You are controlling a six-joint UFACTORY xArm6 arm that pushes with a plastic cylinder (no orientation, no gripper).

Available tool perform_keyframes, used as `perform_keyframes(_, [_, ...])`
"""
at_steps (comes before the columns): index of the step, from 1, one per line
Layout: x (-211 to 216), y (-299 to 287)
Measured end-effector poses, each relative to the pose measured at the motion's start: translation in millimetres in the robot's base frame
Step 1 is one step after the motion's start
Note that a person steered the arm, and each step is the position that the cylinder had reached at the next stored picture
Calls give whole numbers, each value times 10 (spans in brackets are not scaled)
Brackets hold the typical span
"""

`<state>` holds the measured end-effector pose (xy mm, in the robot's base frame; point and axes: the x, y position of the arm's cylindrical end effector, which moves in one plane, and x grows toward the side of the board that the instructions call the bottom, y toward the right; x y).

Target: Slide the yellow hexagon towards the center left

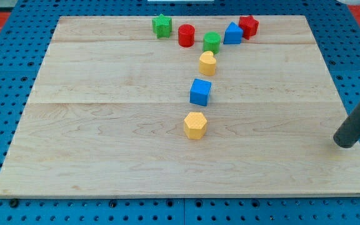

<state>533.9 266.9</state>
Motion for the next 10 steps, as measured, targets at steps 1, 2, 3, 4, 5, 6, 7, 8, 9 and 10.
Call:
perform_keyframes(1, [0, 0])
perform_keyframes(2, [-56, -6])
perform_keyframes(3, [-465, -210])
perform_keyframes(4, [-612, -431])
perform_keyframes(5, [-578, -1242])
perform_keyframes(6, [-79, -1332])
perform_keyframes(7, [-11, -2060])
perform_keyframes(8, [-425, -2609])
perform_keyframes(9, [-875, -3116])
perform_keyframes(10, [-811, -3135])
